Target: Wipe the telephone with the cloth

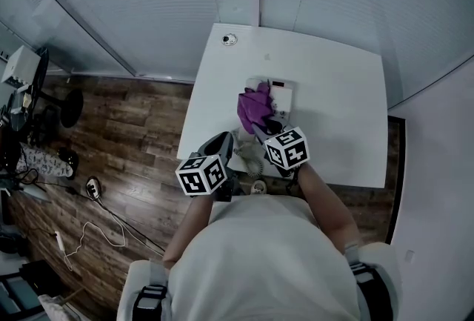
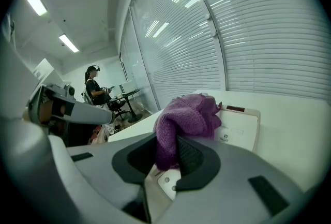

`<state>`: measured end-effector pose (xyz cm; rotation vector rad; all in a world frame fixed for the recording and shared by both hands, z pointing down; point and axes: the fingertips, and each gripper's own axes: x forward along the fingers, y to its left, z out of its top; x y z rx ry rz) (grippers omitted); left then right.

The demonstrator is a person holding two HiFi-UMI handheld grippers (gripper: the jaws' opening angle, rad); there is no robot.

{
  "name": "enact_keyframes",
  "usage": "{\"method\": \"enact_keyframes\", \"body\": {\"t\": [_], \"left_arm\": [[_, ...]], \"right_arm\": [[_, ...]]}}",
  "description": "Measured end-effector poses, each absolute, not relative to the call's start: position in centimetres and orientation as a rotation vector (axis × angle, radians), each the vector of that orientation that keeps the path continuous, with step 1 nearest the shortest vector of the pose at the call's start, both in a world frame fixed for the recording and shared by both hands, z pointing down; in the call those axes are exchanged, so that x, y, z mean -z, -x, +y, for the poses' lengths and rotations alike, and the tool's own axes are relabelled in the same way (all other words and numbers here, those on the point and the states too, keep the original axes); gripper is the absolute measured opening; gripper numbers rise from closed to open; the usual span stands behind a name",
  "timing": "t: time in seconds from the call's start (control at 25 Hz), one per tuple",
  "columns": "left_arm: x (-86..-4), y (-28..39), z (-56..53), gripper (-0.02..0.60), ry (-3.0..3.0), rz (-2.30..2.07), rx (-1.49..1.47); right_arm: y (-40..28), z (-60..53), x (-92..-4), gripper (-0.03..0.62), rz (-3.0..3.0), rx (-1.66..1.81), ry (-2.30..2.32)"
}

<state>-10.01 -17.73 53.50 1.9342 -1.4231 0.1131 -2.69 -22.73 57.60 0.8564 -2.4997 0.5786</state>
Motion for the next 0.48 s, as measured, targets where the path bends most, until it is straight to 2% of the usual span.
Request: {"method": "enact_keyframes", "body": {"t": [0.48], "left_arm": [[-53.2,9.4,-17.2,0.034,-1.943,-1.418,-0.102]], "right_arm": [[2.7,-20.2,-58.4,0.098,-2.468,-0.549,-0.783]]}}
